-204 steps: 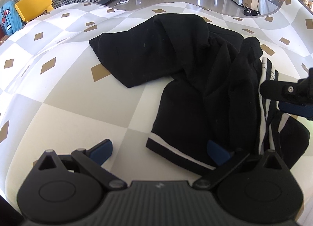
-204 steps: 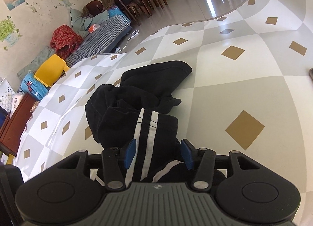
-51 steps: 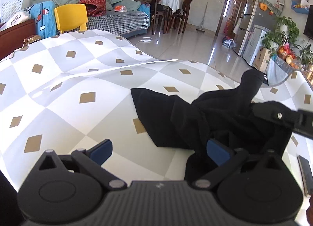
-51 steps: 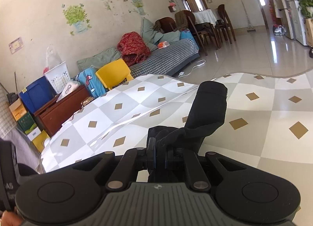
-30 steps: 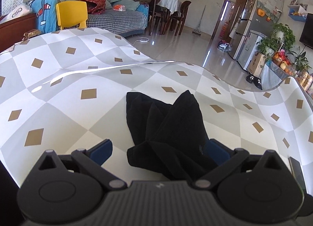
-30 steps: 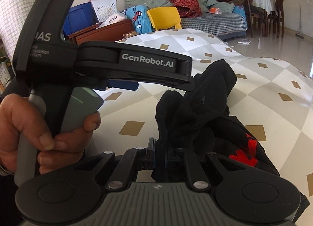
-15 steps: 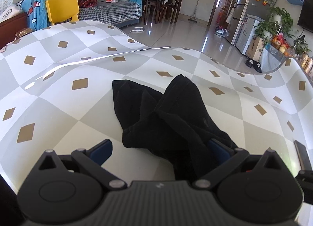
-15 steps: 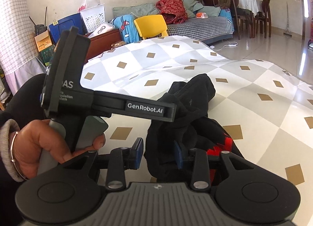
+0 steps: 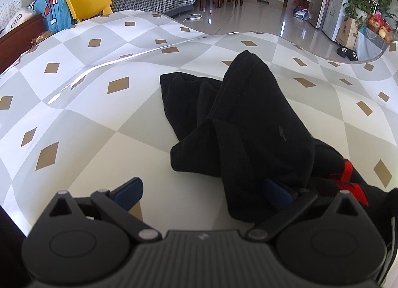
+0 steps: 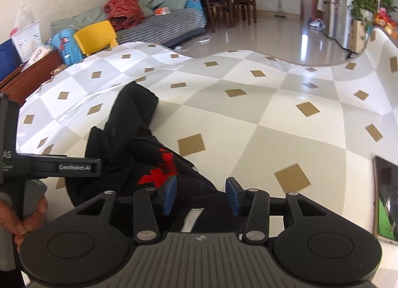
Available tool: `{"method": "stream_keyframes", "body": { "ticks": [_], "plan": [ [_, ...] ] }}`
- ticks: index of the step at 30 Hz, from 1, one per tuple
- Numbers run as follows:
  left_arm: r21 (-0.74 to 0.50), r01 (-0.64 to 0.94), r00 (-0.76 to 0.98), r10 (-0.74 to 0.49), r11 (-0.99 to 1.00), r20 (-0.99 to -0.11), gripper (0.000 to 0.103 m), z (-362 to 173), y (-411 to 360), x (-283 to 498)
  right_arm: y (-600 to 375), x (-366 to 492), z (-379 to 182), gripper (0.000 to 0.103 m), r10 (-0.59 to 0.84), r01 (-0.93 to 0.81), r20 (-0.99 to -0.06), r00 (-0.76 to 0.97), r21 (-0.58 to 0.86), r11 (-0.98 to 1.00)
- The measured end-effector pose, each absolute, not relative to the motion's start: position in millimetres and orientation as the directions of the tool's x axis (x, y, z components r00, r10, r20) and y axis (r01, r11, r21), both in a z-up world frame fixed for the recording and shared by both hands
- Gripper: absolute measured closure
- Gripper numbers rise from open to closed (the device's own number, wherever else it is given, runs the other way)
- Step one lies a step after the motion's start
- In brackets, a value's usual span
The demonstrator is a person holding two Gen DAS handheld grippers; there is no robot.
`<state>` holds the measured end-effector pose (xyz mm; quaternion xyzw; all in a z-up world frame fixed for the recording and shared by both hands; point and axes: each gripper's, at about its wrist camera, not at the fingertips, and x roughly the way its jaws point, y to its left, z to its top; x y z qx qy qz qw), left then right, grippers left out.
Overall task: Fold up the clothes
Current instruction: 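Lower the folded pants onto the mat with the right tool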
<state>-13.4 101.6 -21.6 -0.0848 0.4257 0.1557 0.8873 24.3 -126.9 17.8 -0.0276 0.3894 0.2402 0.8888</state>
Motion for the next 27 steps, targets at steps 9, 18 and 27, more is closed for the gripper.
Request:
{"method": "stream_keyframes", "body": {
  "ticks": [9,18,27],
  "plan": [
    [0.023,-0.349,0.526,0.216,0.937,-0.823,0.0,-38.1,98.2,-9.3,-135.7,32.4,-0.7,0.055,0.395,-0.381,-0.757,0.521,0.207,0.901],
    [0.049,-0.342,0.516,0.231,0.938,-0.825,0.0,-44.7,94.9,-9.7,-115.1,27.8,-22.4,0.051,0.344,-0.45,-0.795,0.499,0.102,0.887],
    [0.054,-0.341,0.52,0.236,0.939,-0.821,0.0,-42.7,93.6,-13.4,-105.7,31.2,-28.3,0.066,0.264,-0.448,-0.797,0.543,-0.009,0.894]
  ]
}}
